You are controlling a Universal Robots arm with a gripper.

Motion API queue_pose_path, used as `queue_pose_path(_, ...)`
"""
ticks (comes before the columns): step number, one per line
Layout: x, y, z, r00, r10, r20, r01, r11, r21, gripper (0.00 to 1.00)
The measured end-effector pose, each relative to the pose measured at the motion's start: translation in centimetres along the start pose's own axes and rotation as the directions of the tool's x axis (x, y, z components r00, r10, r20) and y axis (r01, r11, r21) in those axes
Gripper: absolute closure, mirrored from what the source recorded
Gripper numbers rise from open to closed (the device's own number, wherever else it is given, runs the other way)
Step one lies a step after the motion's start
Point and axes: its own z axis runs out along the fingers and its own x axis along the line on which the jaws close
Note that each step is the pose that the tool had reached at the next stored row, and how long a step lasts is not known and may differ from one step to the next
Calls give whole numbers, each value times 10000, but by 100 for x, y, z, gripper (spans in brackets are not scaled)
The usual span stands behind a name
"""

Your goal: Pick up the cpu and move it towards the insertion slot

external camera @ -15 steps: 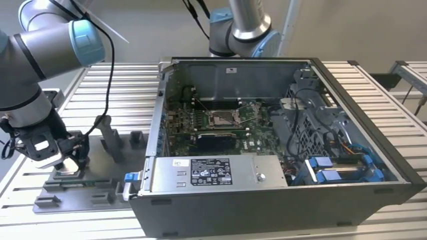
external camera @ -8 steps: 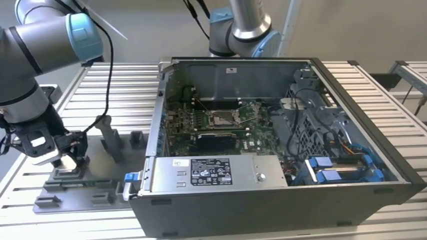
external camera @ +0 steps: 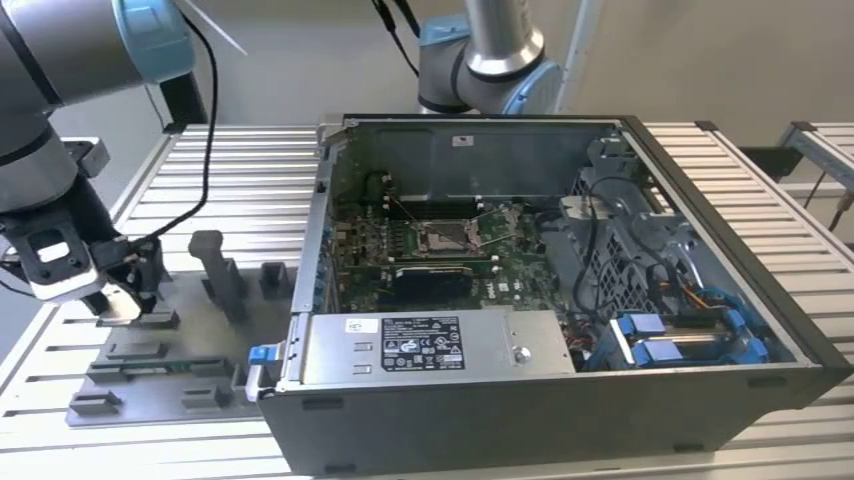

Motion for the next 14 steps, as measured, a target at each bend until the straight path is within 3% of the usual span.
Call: queue_pose_path(14, 2, 34, -632, 10000, 8, 0, -8, 10000, 0, 100)
